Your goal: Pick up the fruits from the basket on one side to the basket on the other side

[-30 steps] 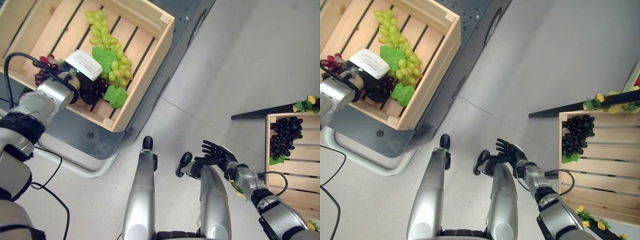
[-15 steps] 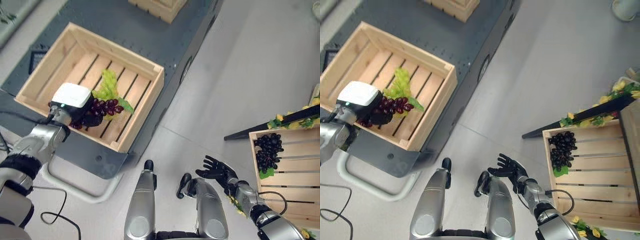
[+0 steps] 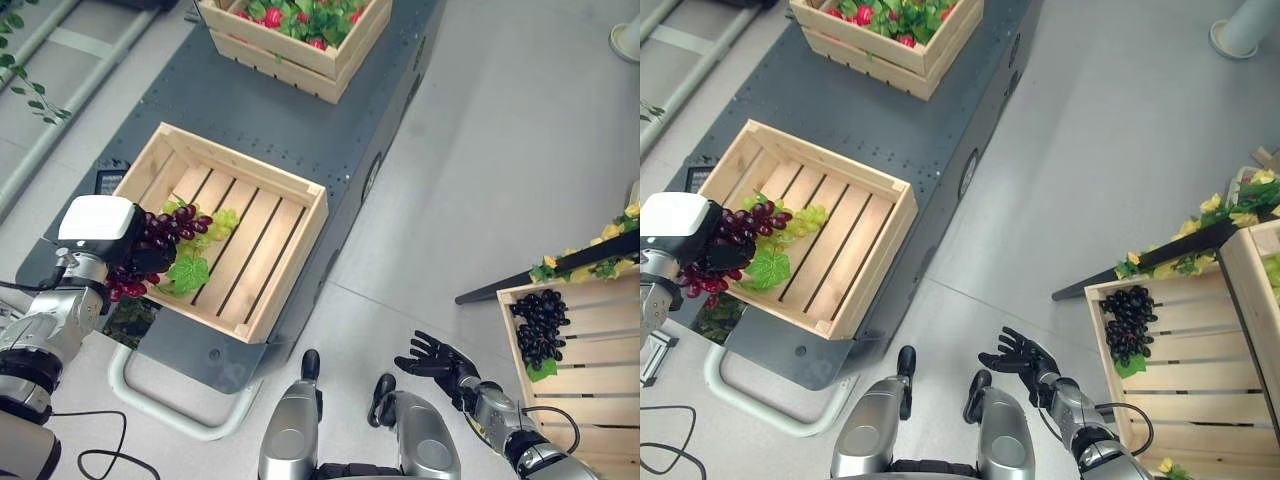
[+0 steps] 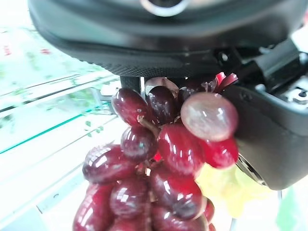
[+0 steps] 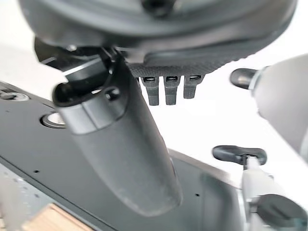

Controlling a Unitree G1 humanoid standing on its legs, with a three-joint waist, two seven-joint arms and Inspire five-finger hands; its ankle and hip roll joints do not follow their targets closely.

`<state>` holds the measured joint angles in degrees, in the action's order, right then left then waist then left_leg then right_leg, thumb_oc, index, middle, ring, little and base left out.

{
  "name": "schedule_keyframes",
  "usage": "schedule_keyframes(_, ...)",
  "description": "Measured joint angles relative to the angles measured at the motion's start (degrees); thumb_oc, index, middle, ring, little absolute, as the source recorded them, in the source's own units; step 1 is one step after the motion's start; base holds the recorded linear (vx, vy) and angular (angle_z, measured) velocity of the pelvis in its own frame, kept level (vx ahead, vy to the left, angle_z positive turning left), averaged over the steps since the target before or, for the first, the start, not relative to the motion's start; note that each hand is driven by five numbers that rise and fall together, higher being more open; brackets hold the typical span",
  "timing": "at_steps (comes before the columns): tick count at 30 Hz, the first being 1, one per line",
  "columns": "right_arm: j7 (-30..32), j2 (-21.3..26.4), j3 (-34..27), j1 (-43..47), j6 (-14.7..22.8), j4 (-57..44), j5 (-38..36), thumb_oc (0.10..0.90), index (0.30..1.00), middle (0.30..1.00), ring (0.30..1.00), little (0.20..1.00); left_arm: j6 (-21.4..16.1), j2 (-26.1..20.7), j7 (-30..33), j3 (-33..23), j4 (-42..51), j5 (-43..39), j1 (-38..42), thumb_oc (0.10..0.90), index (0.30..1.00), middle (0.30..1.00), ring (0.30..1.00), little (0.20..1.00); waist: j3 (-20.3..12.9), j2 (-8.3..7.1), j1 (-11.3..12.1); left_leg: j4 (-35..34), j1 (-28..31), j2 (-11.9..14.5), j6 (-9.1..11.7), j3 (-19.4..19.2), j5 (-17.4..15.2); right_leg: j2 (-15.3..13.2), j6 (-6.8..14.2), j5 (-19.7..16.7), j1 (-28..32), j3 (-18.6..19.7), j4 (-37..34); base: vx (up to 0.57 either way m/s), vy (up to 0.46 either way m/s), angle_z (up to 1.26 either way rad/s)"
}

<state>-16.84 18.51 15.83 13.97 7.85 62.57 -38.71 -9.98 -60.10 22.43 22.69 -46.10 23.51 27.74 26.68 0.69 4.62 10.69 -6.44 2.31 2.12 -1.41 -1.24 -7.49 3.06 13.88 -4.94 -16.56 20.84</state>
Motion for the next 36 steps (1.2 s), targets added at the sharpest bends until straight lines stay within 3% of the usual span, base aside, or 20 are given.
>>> schedule_keyframes(6, 0.0, -0.4, 0.0, -0.6, -0.1, 0.0, 0.0, 0.8, 0.9, 0.9, 0.9, 0.9, -1.0, 2.7, 0.1, -2.1, 1.1, -4.2, -0.4, 0.4, 0.3, 0.3, 0.3, 0.3, -2.9, 0.98, -0.1, -1.4, 2.0, -0.6, -0.1, 1.2, 0.0, -0.1, 0.5, -0.3, 2.2, 0.1, -1.9, 0.06, -0.011, 0.05)
schedule_keyframes(8, 0.0, -0.9, 0.0, -0.9, -0.1, 0.0, 0.0, 0.8, 0.9, 0.9, 0.9, 0.9, -1.0, 3.1, -0.4, -2.9, 1.3, -7.5, -0.4, 0.46, 0.389, 0.389, 0.389, 0.389, -3.7, 1.0, -0.4, -1.5, 2.4, -0.6, -0.1, 1.2, 0.0, 0.0, 0.6, -0.3, 2.8, 0.1, -2.3, 0.0, 0.0, 0.0)
schedule_keyframes(9, 0.0, -1.0, 0.0, -0.8, -0.1, 0.0, 0.0, 0.8, 0.9, 0.9, 0.9, 0.9, -1.0, 3.2, -0.5, -2.9, 1.2, -8.8, -0.4, 0.467, 0.401, 0.401, 0.401, 0.401, -3.8, 1.01, -0.4, -1.5, 2.4, -0.6, -0.1, 1.2, 0.0, 0.1, 0.6, -0.4, 2.8, 0.2, -2.4, 0.0, 0.0, 0.0)
schedule_keyframes(11, 0.1, -1.1, 0.1, -1.2, -0.1, 0.0, 0.0, 0.8, 0.9, 0.9, 0.9, 0.9, -1.0, 3.4, -1.4, -3.4, 1.2, -12.5, -0.4, 0.463, 0.394, 0.394, 0.394, 0.394, -4.1, 1.11, -0.5, -1.5, 2.4, -0.5, -0.1, 1.2, 0.0, 0.1, 0.6, -0.4, 2.8, 0.2, -2.5, 0.0, 0.0, 0.0)
schedule_keyframes(12, 0.1, -1.0, 0.1, -1.7, -0.1, 0.0, 0.0, 0.8, 0.9, 0.9, 0.9, 0.9, -1.0, 3.4, -2.1, -3.5, 1.2, -13.9, -0.4, 0.411, 0.316, 0.316, 0.316, 0.316, -4.2, 1.23, -0.5, -1.5, 2.4, -0.5, -0.1, 1.2, 0.1, 0.1, 0.6, -0.4, 2.7, 0.2, -2.5, 0.0, 0.0, 0.0)
schedule_keyframes(13, 0.2, -1.0, 0.1, -2.2, -0.1, 0.0, 0.0, 0.8, 0.9, 0.9, 0.9, 0.9, -1.0, 3.6, -2.7, -3.5, 1.2, -15.3, -0.4, 0.4, 0.3, 0.3, 0.3, 0.3, -4.4, 1.32, -0.5, -1.5, 2.3, -0.5, -0.1, 1.2, 0.1, 0.2, 0.7, -0.4, 2.6, 0.3, -2.5, 0.0, 0.0, 0.0)
schedule_keyframes(17, 0.7, -1.1, 0.1, -5.1, -0.7, 0.1, 0.0, 0.8, 0.9, 0.9, 0.9, 0.9, -0.9, 6.2, -6.5, -5.7, 1.2, -23.6, -0.4, 0.4, 0.3, 0.3, 0.3, 0.3, -5.3, 1.56, -0.5, -1.5, 2.0, -0.6, -0.2, 1.3, 0.2, 0.2, 0.7, -0.6, 2.4, 0.3, -2.6, -0.01, 0.002, 0.0)
schedule_keyframes(19, 1.2, -1.1, 0.1, -5.6, -0.7, 0.2, 0.0, 0.8, 0.9, 0.9, 0.9, 0.9, -0.7, 6.8, -7.3, -5.8, 1.2, -25.6, -0.4, 0.417, 0.326, 0.326, 0.326, 0.326, -5.3, 1.59, -0.5, -1.5, 1.9, -0.6, -0.2, 1.3, 0.2, 0.2, 0.7, -0.6, 2.3, 0.4, -2.6, -0.04, 0.01, -0.02)
schedule_keyframes(21, 1.7, -1.1, 0.1, -5.8, -0.7, 0.2, 0.0, 0.8, 0.9, 0.9, 0.9, 0.9, -0.7, 7.4, -8.4, -5.8, 1.1, -26.1, -0.4, 0.519, 0.479, 0.479, 0.479, 0.479, -5.4, 1.58, -0.5, -1.4, 1.3, -0.6, -0.2, 1.2, 0.2, 0.2, 0.7, -0.8, 1.7, 0.4, -2.6, -0.02, 0.006, -0.01)
schedule_keyframes(22, 1.9, -1.0, 0.1, -5.8, -0.7, 0.2, 0.0, 0.8, 0.9, 0.9, 0.9, 0.9, -0.7, 7.7, -8.7, -5.8, 1.1, -26.1, -0.4, 0.516, 0.474, 0.474, 0.474, 0.474, -5.4, 1.59, -0.6, -1.3, 1.1, -0.6, -0.3, 1.2, 0.2, 0.2, 0.7, -0.8, 1.5, 0.4, -2.6, 0.0, 0.0, 0.0)
schedule_keyframes(23, 1.9, -1.0, 0.1, -5.8, -0.7, 0.2, 0.0, 0.8, 0.9, 0.9, 0.9, 0.9, -0.7, 8.1, -9.4, -5.8, 1.1, -26.1, -0.4, 0.4, 0.3, 0.3, 0.3, 0.3, -5.4, 1.59, -0.7, -1.3, 0.9, -0.6, -0.3, 1.2, 0.2, 0.2, 0.7, -0.9, 1.3, 0.4, -2.6, 0.0, 0.0, 0.0)
schedule_keyframes(28, 1.9, -1.0, 0.1, -5.6, -0.7, 0.2, 0.0, 0.8, 0.9, 0.9, 0.9, 0.9, -0.9, 8.4, -11.7, -5.7, 1.1, -26.9, -0.4, 0.4, 0.3, 0.3, 0.3, 0.3, -5.4, 1.58, -0.8, -1.4, 0.6, -0.4, -0.3, 1.2, 0.2, 0.6, 0.8, -1.5, 1.5, 0.5, -3.6, 0.0, 0.0, 0.0)
schedule_keyframes(36, 1.9, -1.2, 0.1, -5.1, 0.0, -0.6, 0.0, 0.8, 0.9, 0.9, 0.9, 0.9, -1.1, 9.3, -15.6, -6.5, 3.3, -41.3, -0.2, 0.4, 0.3, 0.3, 0.3, 0.3, -5.4, 1.52, -0.5, -1.5, 1.0, -0.5, -0.4, 1.3, 0.3, 0.7, 1.0, -2.0, 2.5, 0.4, -4.5, 0.0, -0.002, 0.01)
